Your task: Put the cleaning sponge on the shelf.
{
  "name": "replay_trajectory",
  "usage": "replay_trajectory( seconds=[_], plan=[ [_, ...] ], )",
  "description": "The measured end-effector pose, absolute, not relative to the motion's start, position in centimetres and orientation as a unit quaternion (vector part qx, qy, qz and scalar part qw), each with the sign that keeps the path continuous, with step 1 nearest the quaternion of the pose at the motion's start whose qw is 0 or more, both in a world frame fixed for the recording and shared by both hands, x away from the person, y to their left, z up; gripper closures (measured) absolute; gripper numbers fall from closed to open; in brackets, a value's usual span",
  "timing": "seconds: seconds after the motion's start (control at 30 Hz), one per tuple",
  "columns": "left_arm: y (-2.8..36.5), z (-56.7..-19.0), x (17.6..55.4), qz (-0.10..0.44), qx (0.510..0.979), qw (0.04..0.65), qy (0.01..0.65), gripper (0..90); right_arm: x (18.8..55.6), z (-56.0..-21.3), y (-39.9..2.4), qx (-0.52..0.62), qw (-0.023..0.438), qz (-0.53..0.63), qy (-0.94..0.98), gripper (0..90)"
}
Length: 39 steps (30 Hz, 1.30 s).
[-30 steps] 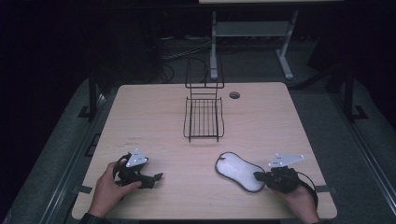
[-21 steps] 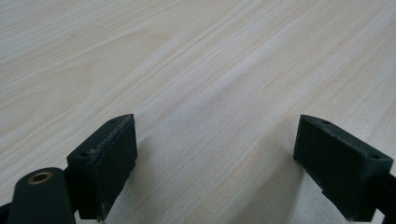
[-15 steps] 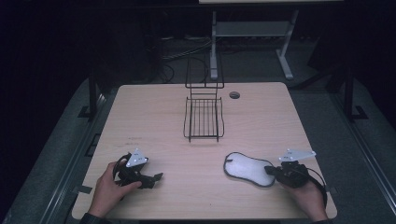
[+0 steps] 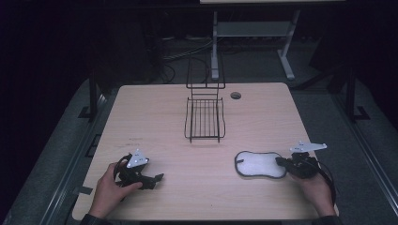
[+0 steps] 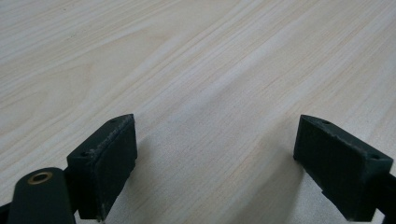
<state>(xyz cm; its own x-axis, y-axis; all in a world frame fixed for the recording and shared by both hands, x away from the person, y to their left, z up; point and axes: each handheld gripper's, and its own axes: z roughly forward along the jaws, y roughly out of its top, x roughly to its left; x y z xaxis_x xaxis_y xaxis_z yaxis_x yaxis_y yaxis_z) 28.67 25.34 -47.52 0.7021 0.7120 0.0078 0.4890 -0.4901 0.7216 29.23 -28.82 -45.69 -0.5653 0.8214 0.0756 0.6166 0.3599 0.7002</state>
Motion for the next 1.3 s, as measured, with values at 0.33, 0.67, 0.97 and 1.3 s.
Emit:
replay_trajectory(
  seconds=[0.33, 0.67, 0.97, 1.3],
  plan=[
    [25.3, -47.5, 28.7, 0.155, 0.849, 0.36, 0.354, 12.6, 28.9, -45.6, -28.7, 0.44, 0.139, 0.35, 0.815, 89.4],
    [25.3, -47.5, 28.7, 0.155, 0.849, 0.361, 0.354, 12.6, 27.6, -45.3, -27.4, 0.412, 0.111, 0.352, 0.833, 89.4],
    [25.3, -47.5, 28.7, 0.155, 0.849, 0.36, 0.354, 12.6, 27.4, -44.9, -27.2, 0.401, 0.102, 0.374, 0.83, 78.1],
    [25.3, -47.5, 28.7, 0.155, 0.849, 0.361, 0.354, 12.6, 28.8, -44.5, -26.9, 0.406, 0.097, 0.39, 0.821, 28.8]
  ],
)
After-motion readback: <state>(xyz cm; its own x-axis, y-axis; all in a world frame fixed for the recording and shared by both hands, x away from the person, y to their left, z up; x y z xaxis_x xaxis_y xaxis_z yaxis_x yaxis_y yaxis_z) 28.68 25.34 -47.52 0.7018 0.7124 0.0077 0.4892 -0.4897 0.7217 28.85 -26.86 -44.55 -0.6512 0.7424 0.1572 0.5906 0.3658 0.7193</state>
